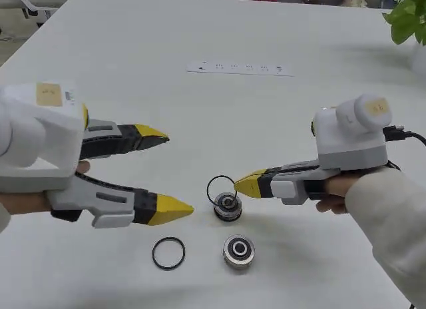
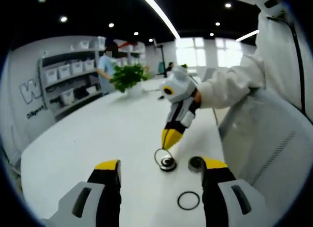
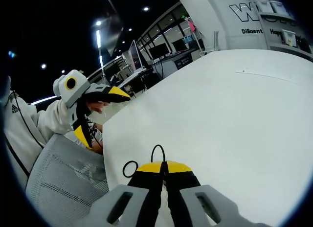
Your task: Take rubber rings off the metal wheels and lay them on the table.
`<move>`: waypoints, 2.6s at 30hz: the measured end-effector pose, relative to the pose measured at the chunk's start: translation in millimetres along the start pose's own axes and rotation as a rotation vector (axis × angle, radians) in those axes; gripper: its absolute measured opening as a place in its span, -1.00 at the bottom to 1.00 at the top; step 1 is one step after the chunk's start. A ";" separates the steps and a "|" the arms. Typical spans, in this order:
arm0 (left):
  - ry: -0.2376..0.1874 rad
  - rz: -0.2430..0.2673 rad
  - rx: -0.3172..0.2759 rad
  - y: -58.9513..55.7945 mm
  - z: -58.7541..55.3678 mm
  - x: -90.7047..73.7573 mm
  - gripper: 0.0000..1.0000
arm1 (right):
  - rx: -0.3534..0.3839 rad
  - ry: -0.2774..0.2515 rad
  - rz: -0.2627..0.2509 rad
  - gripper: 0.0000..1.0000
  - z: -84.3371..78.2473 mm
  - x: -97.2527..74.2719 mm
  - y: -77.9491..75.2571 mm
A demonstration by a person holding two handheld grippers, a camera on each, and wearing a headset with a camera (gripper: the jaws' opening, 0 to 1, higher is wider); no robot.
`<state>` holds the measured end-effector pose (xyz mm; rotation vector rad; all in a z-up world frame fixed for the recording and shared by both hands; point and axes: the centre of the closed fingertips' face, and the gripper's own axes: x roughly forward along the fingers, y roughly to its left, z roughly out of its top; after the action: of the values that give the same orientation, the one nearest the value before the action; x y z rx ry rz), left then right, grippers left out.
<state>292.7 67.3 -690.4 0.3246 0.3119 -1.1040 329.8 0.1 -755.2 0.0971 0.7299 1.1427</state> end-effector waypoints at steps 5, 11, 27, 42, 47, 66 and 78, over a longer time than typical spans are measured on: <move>0.027 0.032 0.014 -1.0 -6.8 -21.6 0.48 | 0.005 -0.008 0.015 -1.00 3.5 0.7 8.2; 0.025 0.055 0.003 -6.6 -8.4 -43.0 0.58 | 0.004 -0.003 0.039 -1.00 3.9 3.7 18.9; 0.022 0.121 -0.052 -19.6 -26.4 -64.4 0.70 | 0.015 0.019 0.095 -1.00 1.2 15.6 43.4; 0.050 0.163 -0.105 -26.4 -52.7 -77.3 0.73 | 0.021 0.085 0.145 -1.00 -17.7 34.4 61.5; 0.051 0.163 -0.121 -30.8 -57.1 -76.7 0.73 | 0.025 0.114 0.162 -1.00 -26.7 40.2 67.8; 0.063 0.162 -0.148 -36.5 -67.1 -76.8 0.73 | 0.024 0.169 0.167 -1.00 -47.9 56.0 73.4; 0.078 0.153 -0.155 -40.1 -71.6 -76.5 0.72 | 0.039 0.185 0.165 -1.00 -53.4 59.0 71.5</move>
<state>218.6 142.2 -728.8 0.2498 0.4329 -0.9121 255.2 66.4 -793.9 0.0866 0.9221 1.3065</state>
